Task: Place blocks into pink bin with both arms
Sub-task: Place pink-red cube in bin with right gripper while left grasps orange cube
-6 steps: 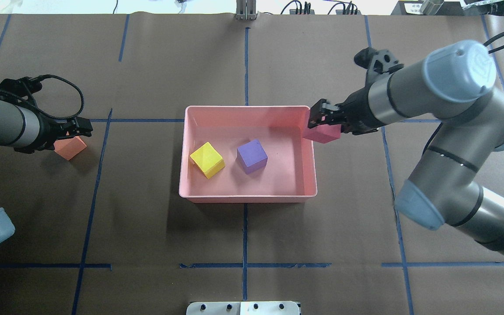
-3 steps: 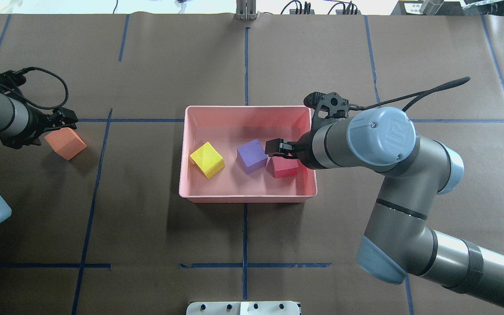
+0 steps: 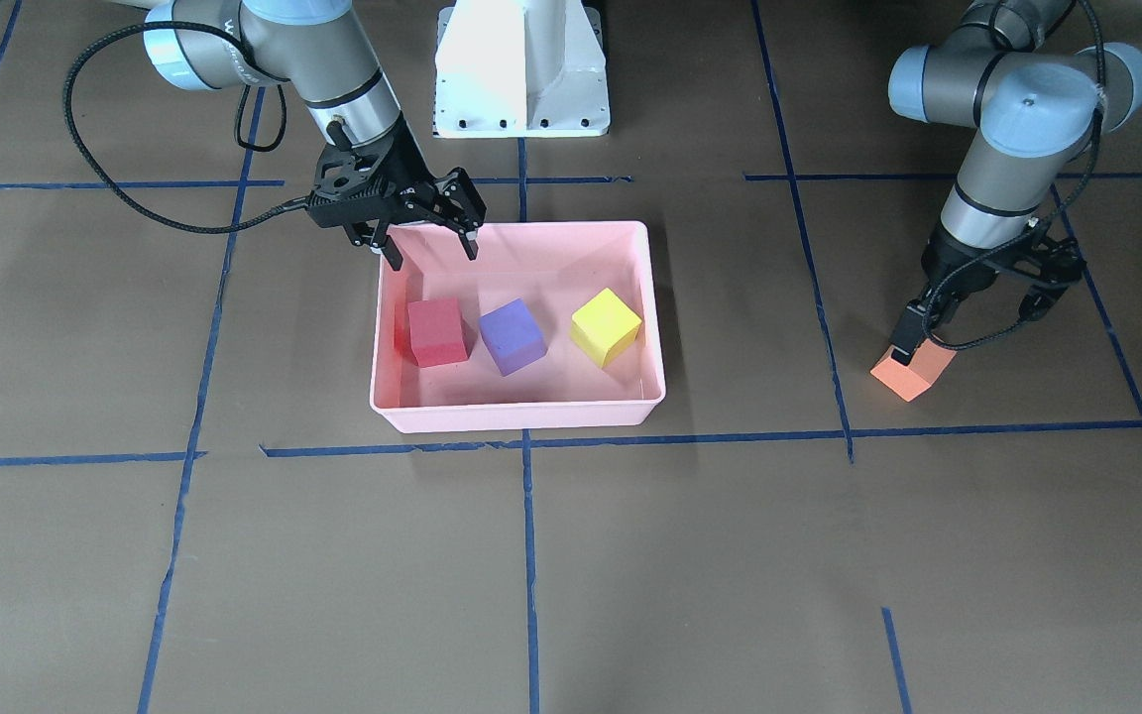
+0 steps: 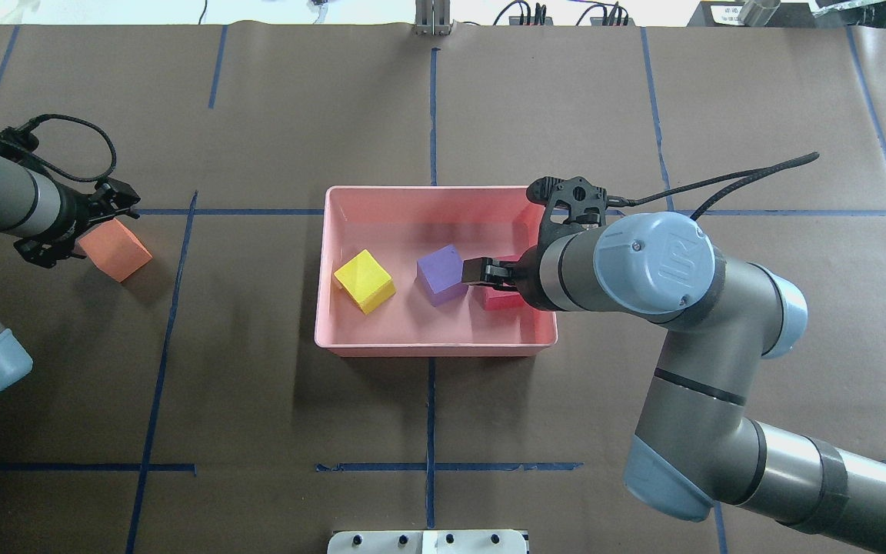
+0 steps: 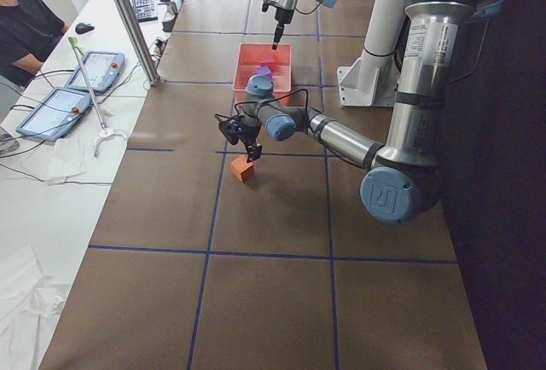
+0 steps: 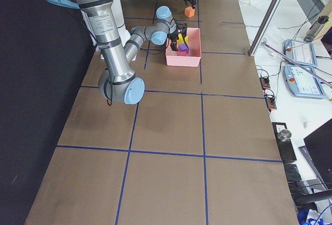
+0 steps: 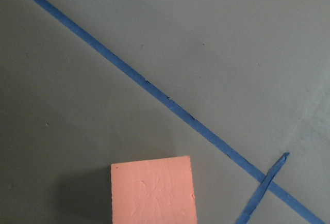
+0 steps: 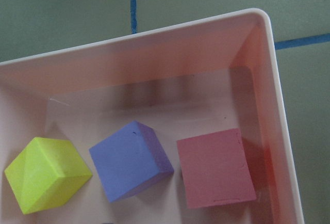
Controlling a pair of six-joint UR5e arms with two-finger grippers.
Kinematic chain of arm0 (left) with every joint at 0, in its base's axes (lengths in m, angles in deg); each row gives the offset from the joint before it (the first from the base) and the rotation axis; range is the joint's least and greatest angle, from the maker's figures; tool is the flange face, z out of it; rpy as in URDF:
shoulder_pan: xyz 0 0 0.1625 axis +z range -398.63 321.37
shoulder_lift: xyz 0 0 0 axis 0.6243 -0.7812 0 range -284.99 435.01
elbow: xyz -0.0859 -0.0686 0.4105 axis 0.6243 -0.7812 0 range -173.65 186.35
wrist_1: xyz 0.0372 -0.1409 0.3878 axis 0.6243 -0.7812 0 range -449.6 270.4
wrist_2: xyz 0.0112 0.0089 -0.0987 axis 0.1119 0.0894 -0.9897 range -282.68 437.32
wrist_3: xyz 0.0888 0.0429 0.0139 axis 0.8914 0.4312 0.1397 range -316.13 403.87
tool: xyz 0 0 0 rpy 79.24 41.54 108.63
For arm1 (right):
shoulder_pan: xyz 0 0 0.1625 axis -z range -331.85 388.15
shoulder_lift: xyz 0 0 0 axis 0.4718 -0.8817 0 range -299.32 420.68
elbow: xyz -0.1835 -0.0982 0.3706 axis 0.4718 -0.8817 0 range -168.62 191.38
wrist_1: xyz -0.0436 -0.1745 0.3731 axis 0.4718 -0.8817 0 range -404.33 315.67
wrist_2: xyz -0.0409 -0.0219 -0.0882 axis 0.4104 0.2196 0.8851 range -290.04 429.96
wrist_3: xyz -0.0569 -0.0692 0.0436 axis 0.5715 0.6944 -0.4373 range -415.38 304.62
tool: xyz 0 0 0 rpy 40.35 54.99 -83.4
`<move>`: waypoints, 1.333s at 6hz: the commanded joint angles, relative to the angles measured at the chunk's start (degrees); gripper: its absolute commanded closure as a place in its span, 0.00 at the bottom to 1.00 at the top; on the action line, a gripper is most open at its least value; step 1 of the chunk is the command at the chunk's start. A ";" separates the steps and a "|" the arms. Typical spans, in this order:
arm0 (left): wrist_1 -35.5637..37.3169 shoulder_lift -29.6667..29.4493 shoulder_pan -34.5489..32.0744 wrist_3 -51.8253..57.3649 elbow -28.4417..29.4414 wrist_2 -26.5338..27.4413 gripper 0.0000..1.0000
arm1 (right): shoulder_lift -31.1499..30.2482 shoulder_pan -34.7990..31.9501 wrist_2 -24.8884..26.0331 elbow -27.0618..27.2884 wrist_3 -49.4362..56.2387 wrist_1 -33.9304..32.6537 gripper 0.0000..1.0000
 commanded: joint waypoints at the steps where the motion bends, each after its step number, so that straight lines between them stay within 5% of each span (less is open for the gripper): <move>1: -1.94 -0.21 0.21 -0.42 2.41 -0.36 0.00 | -0.24 -0.11 0.11 0.25 0.00 -0.04 0.00; 5: -2.29 -1.17 0.82 -0.25 7.23 -1.50 0.00 | -0.77 -0.98 0.11 1.47 0.00 -0.04 0.00; 6: -2.29 -2.39 1.00 -0.34 8.55 -1.59 0.04 | -5.82 -2.12 -0.84 8.18 0.44 -1.78 0.00; 7: -2.29 -2.40 1.09 -0.60 8.31 -1.59 0.30 | -10.22 -6.83 -5.99 12.69 1.05 -3.63 0.00; 8: -2.29 -3.36 1.35 -0.69 8.13 -1.77 0.80 | -11.83 -12.18 -12.65 12.73 2.71 -3.64 0.00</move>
